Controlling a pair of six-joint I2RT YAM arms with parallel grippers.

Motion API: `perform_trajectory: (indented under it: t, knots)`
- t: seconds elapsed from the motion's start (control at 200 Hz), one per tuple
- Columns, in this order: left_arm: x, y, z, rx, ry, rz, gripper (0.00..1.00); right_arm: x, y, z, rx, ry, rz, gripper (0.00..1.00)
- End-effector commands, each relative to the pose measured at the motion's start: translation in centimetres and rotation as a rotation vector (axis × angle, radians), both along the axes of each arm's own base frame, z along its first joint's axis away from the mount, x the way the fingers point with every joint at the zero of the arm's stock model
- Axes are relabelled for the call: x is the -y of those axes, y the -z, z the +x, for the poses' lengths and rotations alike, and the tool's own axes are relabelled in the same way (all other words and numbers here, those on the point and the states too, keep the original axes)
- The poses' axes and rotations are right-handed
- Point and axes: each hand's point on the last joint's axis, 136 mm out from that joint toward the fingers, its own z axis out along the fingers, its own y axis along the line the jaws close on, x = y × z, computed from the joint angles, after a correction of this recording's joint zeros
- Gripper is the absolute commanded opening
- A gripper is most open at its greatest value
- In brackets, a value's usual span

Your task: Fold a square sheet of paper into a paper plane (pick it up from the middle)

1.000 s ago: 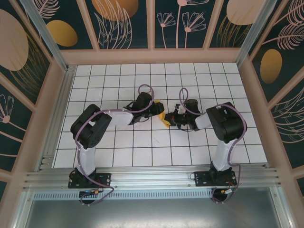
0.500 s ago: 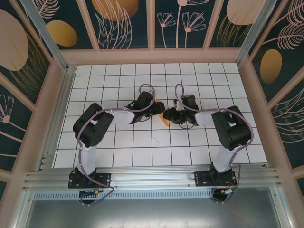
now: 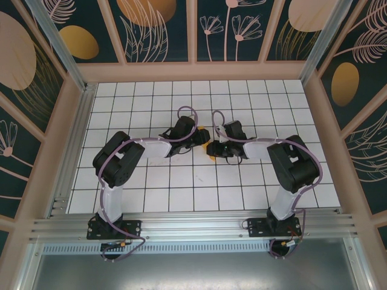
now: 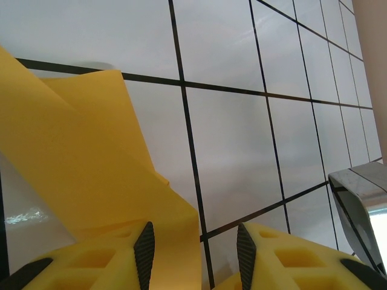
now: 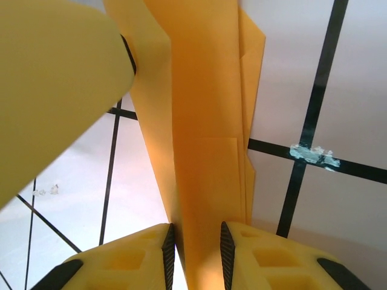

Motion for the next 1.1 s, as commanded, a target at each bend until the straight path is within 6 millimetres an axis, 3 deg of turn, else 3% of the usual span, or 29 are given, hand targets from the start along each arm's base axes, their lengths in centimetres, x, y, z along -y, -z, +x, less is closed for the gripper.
perform_trajectory:
  t: [0.0,0.205,0.33,0.661,0.886,1.096]
  knots:
    - [0.2,-0.8,0.6,0.027,0.004,0.005,0.44,-0.2,-0.8,0.4,0.051,-0.017,-0.026,0.32]
    - [0.1,-0.6,0.8,0.024,0.0,0.007,0.44,-0.5,-2.3,0.6,0.148,-0.033,-0.077,0.36]
    - [0.1,-0.6,0.8,0.023,-0.007,0.01,0.44,0.5,-2.7,0.8,0.217,-0.019,-0.15,0.4]
    - [0.2,-0.8,1.1,0.018,-0.016,0.004,0.43,0.0,-1.5,-0.2,0.277,-0.118,-0.265,0.49]
    - [0.1,-0.6,1.0,0.009,-0.016,0.011,0.43,0.3,-0.8,0.1,0.278,-0.111,-0.298,0.44]
    - [0.2,-0.7,1.1,0.011,-0.013,0.011,0.43,-0.9,-0.9,-0.3,0.278,-0.149,-0.253,0.42]
